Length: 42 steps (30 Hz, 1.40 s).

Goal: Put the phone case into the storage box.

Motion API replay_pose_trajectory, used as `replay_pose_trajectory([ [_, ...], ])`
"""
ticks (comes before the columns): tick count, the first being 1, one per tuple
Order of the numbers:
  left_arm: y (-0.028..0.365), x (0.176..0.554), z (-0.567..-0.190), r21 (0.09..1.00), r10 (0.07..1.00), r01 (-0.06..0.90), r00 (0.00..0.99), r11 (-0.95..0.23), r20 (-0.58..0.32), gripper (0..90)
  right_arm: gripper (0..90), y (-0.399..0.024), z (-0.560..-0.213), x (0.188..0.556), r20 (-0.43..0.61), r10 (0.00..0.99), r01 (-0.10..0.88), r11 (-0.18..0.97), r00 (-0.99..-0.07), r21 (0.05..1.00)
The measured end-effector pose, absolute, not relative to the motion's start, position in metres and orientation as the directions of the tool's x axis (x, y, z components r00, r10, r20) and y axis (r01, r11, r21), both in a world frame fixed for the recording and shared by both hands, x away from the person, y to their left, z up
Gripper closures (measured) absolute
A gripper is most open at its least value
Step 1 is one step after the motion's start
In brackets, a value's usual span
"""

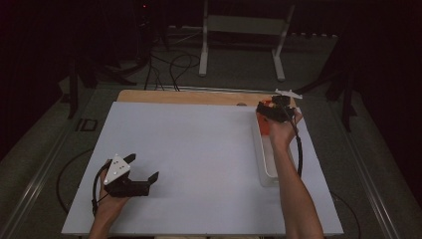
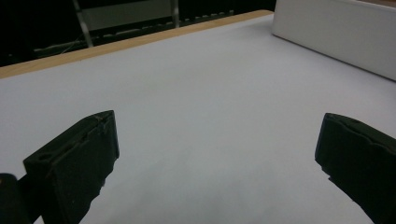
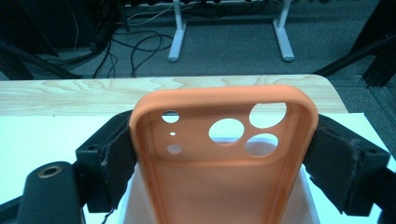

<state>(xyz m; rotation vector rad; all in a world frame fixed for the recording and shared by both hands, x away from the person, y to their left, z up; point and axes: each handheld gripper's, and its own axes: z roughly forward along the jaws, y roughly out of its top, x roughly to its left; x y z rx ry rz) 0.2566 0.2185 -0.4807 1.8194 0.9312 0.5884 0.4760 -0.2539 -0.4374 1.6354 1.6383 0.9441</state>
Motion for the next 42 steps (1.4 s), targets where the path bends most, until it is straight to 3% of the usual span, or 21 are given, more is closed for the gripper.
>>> replay_pose_trajectory([
  [42, 0.2182, 0.2563, -0.4807, 0.911, 0.807, 0.338, 0.590, -0.237, -0.009, 0.4, 14.9, -0.2492, -0.4422, 0.4833, 0.040, 0.999, 0.526, -0.023, -0.022, 0.850],
])
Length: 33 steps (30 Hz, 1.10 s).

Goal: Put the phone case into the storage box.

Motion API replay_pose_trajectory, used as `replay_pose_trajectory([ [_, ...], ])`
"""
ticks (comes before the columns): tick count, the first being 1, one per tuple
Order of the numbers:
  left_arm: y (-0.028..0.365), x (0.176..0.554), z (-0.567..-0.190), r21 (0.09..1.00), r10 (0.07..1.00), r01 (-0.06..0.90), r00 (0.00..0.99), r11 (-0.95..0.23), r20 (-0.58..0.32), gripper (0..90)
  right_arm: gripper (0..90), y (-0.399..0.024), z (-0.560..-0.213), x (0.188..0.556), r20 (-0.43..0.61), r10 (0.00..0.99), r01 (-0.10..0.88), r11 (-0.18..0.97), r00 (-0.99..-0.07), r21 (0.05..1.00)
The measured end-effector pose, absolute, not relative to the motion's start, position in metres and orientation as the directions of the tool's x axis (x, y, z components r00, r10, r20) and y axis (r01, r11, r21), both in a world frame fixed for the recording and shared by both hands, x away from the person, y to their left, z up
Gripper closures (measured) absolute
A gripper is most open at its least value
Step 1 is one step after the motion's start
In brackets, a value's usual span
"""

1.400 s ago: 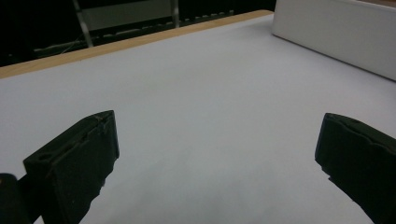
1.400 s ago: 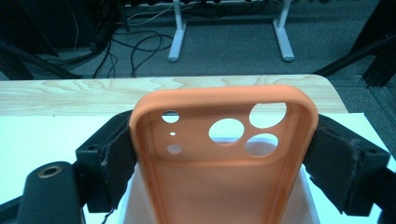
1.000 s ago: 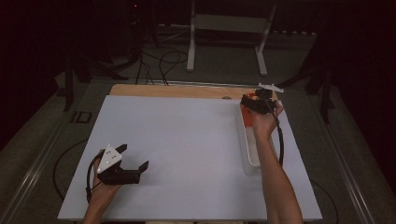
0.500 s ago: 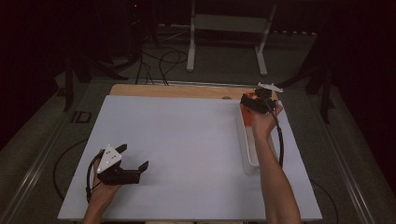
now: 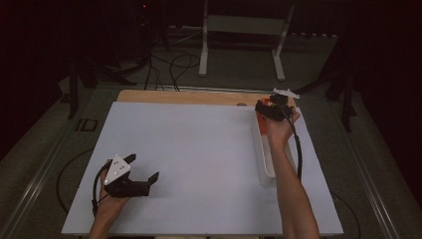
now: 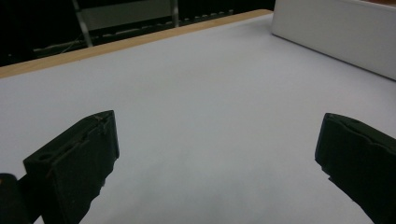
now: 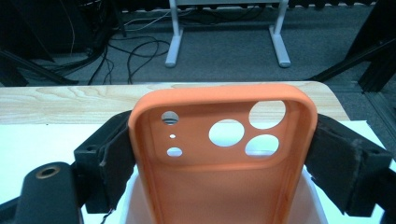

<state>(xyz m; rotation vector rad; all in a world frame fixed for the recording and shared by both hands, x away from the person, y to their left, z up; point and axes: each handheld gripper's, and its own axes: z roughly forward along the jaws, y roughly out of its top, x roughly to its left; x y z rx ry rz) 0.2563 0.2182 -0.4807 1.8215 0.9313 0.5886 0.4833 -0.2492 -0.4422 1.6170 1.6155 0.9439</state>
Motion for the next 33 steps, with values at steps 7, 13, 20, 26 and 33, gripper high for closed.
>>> replay_pose_trajectory([
  [7, 0.218, 0.256, -0.481, 0.911, 0.806, 0.338, 0.591, -0.237, -0.010, 0.4, 11.1, -0.249, -0.443, 0.483, 0.062, 0.998, 0.521, -0.041, -0.024, 0.853],
  [13, 0.218, 0.257, -0.481, 0.911, 0.807, 0.339, 0.591, -0.237, -0.010, 0.4, 7.8, -0.249, -0.444, 0.483, 0.062, 0.998, 0.511, -0.040, -0.027, 0.859],
  [20, 0.219, 0.257, -0.481, 0.911, 0.808, 0.340, 0.589, -0.233, -0.013, 0.4, 7.8, -0.251, -0.439, 0.480, 0.066, 0.997, 0.491, -0.037, -0.042, 0.871],
  [26, 0.219, 0.256, -0.481, 0.912, 0.809, 0.339, 0.587, -0.229, -0.016, 0.4, 7.9, -0.250, -0.434, 0.475, 0.067, 0.996, 0.486, -0.031, -0.057, 0.874],
  [33, 0.219, 0.256, -0.480, 0.912, 0.809, 0.339, 0.587, -0.230, -0.014, 0.4, 7.9, -0.245, -0.435, 0.465, 0.088, 0.991, 0.499, -0.028, -0.098, 0.866],
])
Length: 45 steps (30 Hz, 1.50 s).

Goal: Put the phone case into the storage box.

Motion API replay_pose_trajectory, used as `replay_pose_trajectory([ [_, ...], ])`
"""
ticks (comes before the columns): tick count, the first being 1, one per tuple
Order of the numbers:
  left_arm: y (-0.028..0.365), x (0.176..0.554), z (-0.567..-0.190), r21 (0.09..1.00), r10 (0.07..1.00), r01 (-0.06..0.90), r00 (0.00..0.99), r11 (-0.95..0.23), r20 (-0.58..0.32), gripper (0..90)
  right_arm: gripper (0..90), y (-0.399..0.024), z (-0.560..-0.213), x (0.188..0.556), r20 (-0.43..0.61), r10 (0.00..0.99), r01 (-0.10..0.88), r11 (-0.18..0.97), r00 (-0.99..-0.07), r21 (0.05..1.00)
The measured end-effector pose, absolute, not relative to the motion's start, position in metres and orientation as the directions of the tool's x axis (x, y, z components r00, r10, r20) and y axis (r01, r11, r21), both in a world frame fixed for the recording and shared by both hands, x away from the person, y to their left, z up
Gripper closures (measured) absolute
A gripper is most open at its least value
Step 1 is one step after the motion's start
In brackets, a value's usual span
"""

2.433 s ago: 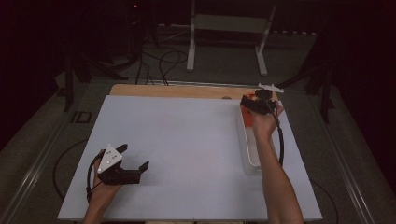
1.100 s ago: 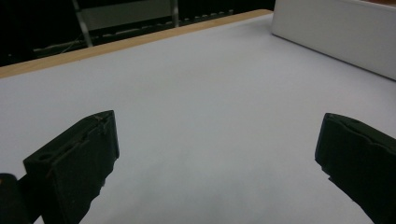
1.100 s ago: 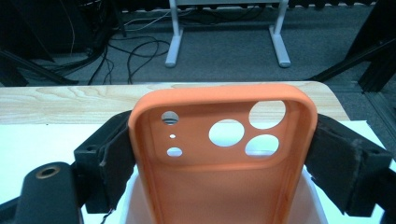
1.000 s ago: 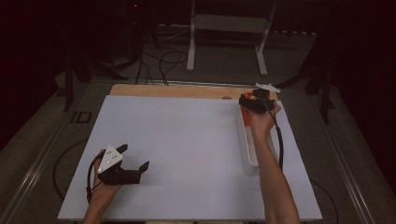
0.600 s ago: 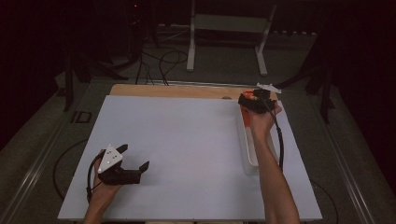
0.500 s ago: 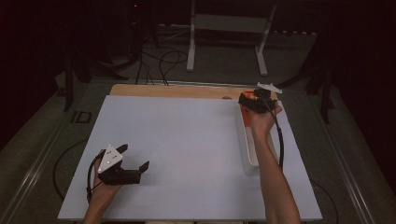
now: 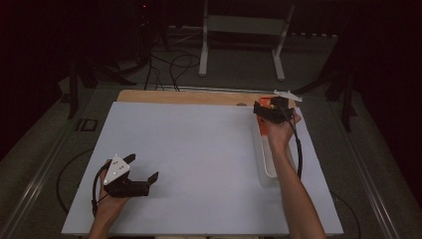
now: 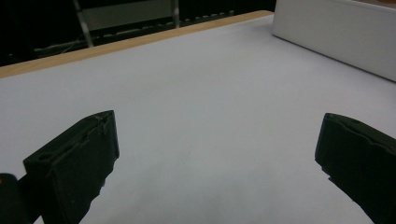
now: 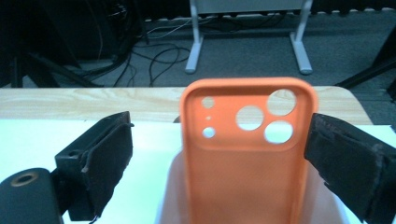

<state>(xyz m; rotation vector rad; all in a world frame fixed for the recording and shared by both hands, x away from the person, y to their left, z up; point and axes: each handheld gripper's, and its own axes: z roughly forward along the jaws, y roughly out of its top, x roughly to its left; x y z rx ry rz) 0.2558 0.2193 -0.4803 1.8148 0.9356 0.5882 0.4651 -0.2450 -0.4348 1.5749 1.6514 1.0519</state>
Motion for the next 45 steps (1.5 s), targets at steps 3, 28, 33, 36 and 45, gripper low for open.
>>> replay_pose_trajectory([
  [3, 0.220, 0.256, -0.480, 0.912, 0.809, 0.340, 0.587, -0.229, -0.015, 0.3, 7.9, -0.242, -0.434, 0.461, 0.094, 0.987, 0.506, -0.016, -0.129, 0.862],
  [28, 0.219, 0.256, -0.481, 0.911, 0.810, 0.342, 0.586, -0.231, -0.015, 0.3, 8.6, -0.216, -0.416, 0.410, 0.039, 0.943, 0.493, 0.138, -0.331, 0.859],
  [33, 0.219, 0.256, -0.480, 0.911, 0.811, 0.343, 0.585, -0.231, -0.015, 0.4, 8.6, -0.212, -0.412, 0.392, 0.033, 0.927, 0.480, 0.164, -0.375, 0.862],
  [36, 0.218, 0.256, -0.480, 0.910, 0.810, 0.343, 0.586, -0.232, -0.015, 0.3, 8.6, -0.210, -0.411, 0.383, 0.045, 0.918, 0.479, 0.164, -0.395, 0.862],
  [45, 0.218, 0.256, -0.481, 0.910, 0.809, 0.344, 0.587, -0.232, -0.016, 0.4, 8.6, -0.206, -0.415, 0.363, 0.068, 0.902, 0.451, 0.147, -0.427, 0.880],
])
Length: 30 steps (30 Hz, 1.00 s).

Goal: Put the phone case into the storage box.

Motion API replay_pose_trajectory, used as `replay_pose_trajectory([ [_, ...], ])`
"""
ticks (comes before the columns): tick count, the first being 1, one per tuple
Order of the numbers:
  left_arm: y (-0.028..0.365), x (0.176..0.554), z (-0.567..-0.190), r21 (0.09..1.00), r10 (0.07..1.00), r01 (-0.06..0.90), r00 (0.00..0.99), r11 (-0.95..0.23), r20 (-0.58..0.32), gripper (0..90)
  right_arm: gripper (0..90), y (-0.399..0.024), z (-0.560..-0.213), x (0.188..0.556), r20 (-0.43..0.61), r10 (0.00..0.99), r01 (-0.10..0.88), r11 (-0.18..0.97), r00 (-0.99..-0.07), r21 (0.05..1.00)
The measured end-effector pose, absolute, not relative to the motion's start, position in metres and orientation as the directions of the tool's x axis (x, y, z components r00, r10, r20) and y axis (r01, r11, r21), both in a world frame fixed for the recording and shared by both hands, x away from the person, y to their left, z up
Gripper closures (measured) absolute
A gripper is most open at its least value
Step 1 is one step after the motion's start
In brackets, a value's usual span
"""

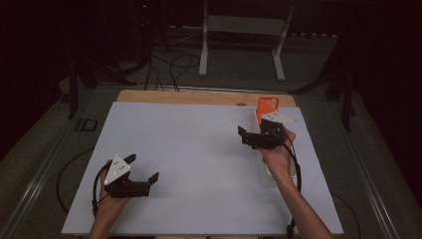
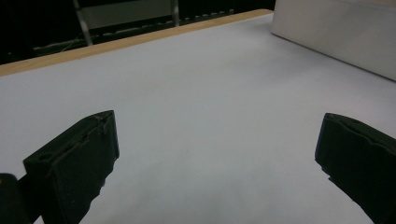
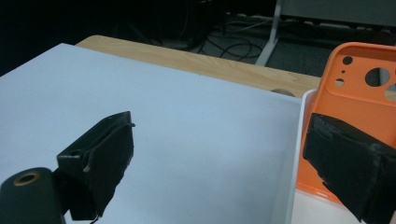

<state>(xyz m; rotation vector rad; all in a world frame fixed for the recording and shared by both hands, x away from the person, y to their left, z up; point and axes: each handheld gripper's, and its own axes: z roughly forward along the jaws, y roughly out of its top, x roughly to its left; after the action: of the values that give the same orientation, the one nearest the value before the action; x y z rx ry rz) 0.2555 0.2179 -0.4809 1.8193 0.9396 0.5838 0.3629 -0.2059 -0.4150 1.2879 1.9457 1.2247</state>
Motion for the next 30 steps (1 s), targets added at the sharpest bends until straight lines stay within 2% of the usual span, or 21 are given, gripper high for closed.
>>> replay_pose_trajectory([
  [24, 0.220, 0.254, -0.479, 0.914, 0.812, 0.338, 0.584, -0.225, -0.016, 0.4, 8.9, -0.198, -0.433, 0.307, 0.098, 0.866, 0.348, 0.091, -0.491, 0.933],
  [30, 0.220, 0.253, -0.478, 0.915, 0.812, 0.334, 0.584, -0.227, -0.012, 0.3, 8.9, -0.198, -0.441, 0.293, 0.056, 0.860, 0.313, 0.123, -0.508, 0.942],
])
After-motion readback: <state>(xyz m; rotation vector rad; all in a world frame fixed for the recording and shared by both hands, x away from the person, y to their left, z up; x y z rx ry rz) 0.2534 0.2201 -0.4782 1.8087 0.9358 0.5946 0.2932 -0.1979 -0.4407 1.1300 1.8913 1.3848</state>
